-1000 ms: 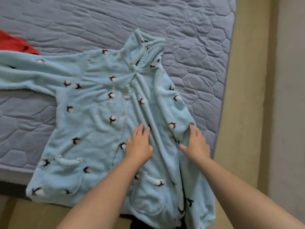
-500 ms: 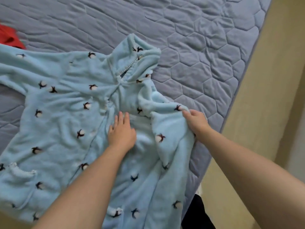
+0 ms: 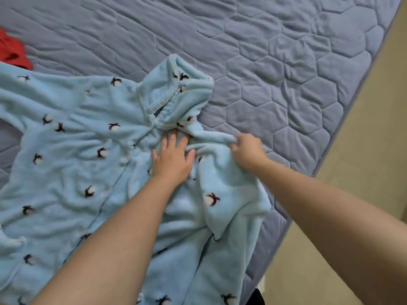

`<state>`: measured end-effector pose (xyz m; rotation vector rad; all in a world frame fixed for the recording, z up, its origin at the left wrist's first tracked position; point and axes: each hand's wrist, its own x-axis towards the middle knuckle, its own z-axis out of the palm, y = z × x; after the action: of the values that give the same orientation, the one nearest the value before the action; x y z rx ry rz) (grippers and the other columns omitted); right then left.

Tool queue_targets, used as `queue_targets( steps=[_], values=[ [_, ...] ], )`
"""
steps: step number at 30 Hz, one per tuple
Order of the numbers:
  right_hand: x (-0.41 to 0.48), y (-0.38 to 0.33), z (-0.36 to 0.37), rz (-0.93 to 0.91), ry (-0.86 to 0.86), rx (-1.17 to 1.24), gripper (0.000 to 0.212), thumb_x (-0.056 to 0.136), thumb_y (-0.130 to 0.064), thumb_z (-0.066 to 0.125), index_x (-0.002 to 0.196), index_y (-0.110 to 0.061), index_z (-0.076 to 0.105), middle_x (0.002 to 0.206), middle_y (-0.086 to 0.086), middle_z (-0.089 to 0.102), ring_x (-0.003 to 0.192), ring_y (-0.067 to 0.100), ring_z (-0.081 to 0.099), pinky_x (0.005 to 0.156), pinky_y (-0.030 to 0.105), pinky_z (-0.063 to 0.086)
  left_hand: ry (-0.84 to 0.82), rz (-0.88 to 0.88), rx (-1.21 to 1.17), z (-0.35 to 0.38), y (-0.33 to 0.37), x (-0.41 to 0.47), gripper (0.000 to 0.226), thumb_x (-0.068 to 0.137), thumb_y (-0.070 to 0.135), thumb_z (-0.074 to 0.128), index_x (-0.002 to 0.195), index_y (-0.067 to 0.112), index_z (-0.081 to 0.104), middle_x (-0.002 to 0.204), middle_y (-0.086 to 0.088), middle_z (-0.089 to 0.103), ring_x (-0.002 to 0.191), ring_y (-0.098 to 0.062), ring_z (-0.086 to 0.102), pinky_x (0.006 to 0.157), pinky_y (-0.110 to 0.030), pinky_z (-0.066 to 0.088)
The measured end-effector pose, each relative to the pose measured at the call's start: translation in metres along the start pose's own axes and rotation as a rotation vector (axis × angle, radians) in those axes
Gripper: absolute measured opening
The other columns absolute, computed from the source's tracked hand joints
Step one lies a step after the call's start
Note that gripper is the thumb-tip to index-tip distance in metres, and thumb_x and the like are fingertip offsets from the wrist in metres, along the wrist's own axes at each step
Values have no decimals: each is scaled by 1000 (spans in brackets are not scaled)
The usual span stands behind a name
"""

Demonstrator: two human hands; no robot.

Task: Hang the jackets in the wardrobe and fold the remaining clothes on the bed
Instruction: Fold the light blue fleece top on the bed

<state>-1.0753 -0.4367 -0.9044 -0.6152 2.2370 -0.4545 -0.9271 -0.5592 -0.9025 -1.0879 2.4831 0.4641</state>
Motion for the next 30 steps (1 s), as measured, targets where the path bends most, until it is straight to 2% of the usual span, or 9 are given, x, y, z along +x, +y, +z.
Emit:
queue_targets(
  steps=[3, 6, 11, 14, 16, 18, 21, 25, 30],
  values=[
    [9, 19, -24, 65, -2, 83, 26, 95, -34, 53, 80, -14, 57, 75, 6, 63, 64, 18, 54, 62, 25, 37, -30, -27, 46, 4, -1, 11, 54, 97, 46, 29, 146, 26, 23, 158, 0, 10, 145, -23, 6, 110, -58, 17],
    [-30, 28, -24, 168, -81, 490, 38, 92, -48, 53, 76, -14, 53, 57, 1, 55, 46, 11, 49, 44, 22, 42, 68, -37, 47, 10, 3, -9, 61, 96, 42, 35, 150, 22, 16, 159, -2, 6, 146, -22, 3, 113, -55, 13],
    [-134, 62, 7, 394, -405, 839, 39, 80, -50, 68, 108, -23, 64, 104, 0, 72, 95, 18, 68, 87, 39, 55, 33, 6, -75, 39, 15, -109, 73, 91, 31, 40, 152, 19, 2, 160, -1, -7, 147, -17, -6, 118, -45, 1],
    [-180, 60, 29, 441, -648, 969, 44, 78, -29, 74, 118, -14, 63, 110, 4, 71, 101, 21, 68, 86, 34, 56, -160, 64, 11, 56, 17, -150, 74, 93, 34, 39, 151, 18, -5, 159, 1, -13, 146, -16, -13, 118, -44, -4],
    [-189, 66, 22, 470, -609, 1023, 35, 82, -23, 71, 115, -10, 64, 107, 5, 72, 98, 21, 69, 78, 30, 57, -187, 69, 67, 57, 12, -156, 72, 94, 37, 37, 152, 22, -3, 159, 1, -12, 146, -17, -13, 118, -49, 0],
    [-184, 80, -7, 482, -443, 904, 24, 86, -24, 67, 106, -12, 68, 93, 2, 75, 84, 15, 71, 65, 24, 56, -183, 86, 101, 50, 8, -154, 71, 92, 41, 39, 151, 30, 1, 159, 2, -11, 146, -20, -10, 114, -57, 9],
    [-162, 114, -69, 267, -303, 147, 15, 91, -25, 61, 90, -12, 69, 80, 1, 69, 68, 8, 56, 53, 15, 40, -206, 140, 111, 40, 8, -145, 76, 85, 57, 42, 148, 42, 1, 158, 1, -12, 145, -25, -8, 107, -63, 20],
    [-142, 145, -109, 274, -228, -400, 16, 93, -22, 58, 95, -9, 66, 95, 12, 68, 81, 23, 56, 62, 26, 37, -290, 108, 93, 29, 10, -134, 81, 80, 75, 36, 148, 39, 9, 159, 2, -4, 144, -26, 5, 104, -54, 32],
    [-143, 111, -67, 217, -67, -104, 39, 83, -50, 61, 107, -19, 55, 96, 4, 64, 83, 22, 57, 68, 30, 43, 59, 158, 79, 13, 29, -109, 56, 87, 51, 47, 130, 15, 44, 125, -8, 50, 113, -27, 48, 87, -41, 37]
  ],
)
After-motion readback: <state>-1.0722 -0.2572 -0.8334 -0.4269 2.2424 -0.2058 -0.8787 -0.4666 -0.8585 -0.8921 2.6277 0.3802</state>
